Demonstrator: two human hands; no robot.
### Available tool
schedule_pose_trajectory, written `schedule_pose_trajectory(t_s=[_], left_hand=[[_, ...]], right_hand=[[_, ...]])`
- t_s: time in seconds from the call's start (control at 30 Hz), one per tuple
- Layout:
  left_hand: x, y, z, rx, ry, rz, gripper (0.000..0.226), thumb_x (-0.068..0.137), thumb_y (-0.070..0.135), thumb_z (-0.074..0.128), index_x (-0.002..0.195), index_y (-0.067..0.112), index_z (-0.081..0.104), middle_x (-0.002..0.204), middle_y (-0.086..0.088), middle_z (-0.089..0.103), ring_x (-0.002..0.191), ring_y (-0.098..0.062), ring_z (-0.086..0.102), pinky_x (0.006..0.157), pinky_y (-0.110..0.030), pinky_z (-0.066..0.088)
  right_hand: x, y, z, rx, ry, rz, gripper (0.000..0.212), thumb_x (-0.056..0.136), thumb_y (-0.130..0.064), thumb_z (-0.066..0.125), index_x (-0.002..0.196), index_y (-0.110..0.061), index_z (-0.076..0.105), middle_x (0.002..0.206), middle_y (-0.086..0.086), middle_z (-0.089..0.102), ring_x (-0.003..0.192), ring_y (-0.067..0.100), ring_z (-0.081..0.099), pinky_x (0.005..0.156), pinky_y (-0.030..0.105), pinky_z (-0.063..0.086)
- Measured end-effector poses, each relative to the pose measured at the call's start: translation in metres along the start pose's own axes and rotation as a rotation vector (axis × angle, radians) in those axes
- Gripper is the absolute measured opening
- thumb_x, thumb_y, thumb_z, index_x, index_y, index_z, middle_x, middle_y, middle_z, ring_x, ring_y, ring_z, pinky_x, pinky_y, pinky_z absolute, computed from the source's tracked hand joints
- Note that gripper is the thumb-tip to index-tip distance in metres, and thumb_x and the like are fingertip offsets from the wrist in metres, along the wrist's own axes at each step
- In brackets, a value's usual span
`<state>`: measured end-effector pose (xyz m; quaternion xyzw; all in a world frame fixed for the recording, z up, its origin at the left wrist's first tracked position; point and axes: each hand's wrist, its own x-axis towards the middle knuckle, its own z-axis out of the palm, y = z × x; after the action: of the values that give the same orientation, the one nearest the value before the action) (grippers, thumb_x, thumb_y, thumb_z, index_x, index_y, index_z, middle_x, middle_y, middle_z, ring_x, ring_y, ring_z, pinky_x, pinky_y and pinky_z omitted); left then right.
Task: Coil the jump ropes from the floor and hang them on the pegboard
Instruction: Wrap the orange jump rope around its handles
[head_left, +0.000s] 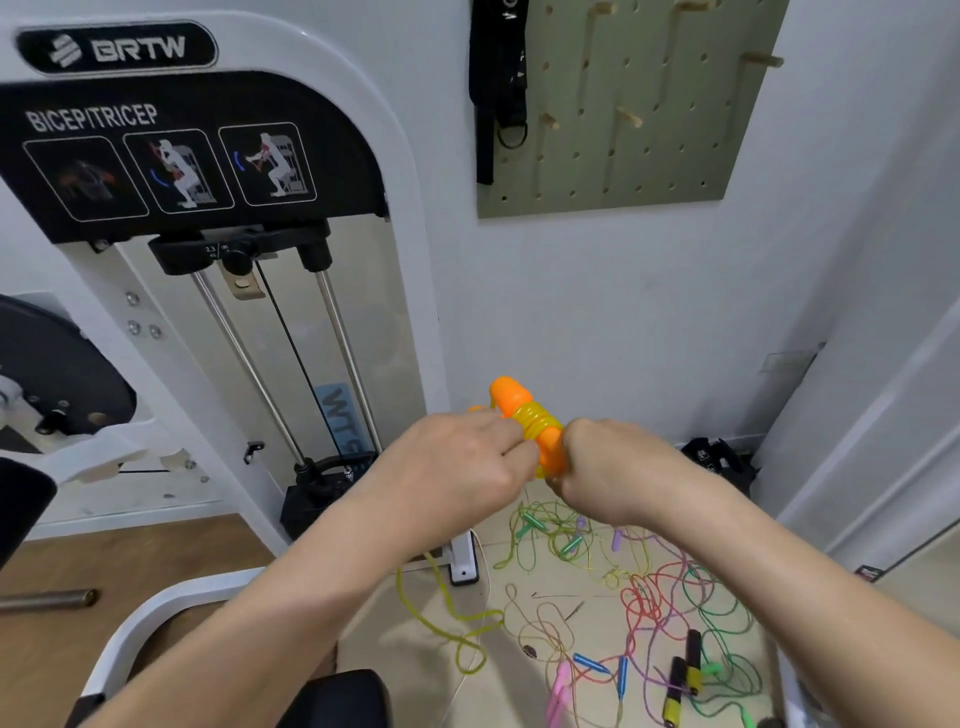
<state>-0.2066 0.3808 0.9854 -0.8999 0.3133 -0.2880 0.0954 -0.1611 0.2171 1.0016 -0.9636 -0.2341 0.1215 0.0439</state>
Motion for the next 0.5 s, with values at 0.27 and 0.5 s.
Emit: schedule_pose_trajectory(t_s=[0.27,0.5], left_hand=[[0.006,-0.012,0.000,-0.264,-0.064,0.074,0.032,0.091,0.044,0.050,0.082,0.022,0.071,0.079,0.007,0.066,0.070,-0.016,0.060,0.051,-0.027,0.048],[0.003,0.003,0.002,-1.370,-0.206,-0.634,0.019,0.079,0.030,0.065,0.092,0.019,0.076,0.083,0.011,0.074,0.080,0.002,0.066,0.074,-0.015,0.048]], right_hand=[[-0.012,-0.005,-0.027,-0.243,-0.445,-0.337,0.035,0.089,-0.032,0.061,0.062,-0.018,0.045,0.059,-0.002,0.044,0.052,0.014,0.042,0.048,0.026,0.034],[0.000,0.023,-0.047,0.314,-0.728,-0.517,0.029,0.093,-0.035,0.061,0.071,-0.017,0.059,0.055,0.005,0.049,0.052,0.015,0.043,0.055,0.024,0.036]])
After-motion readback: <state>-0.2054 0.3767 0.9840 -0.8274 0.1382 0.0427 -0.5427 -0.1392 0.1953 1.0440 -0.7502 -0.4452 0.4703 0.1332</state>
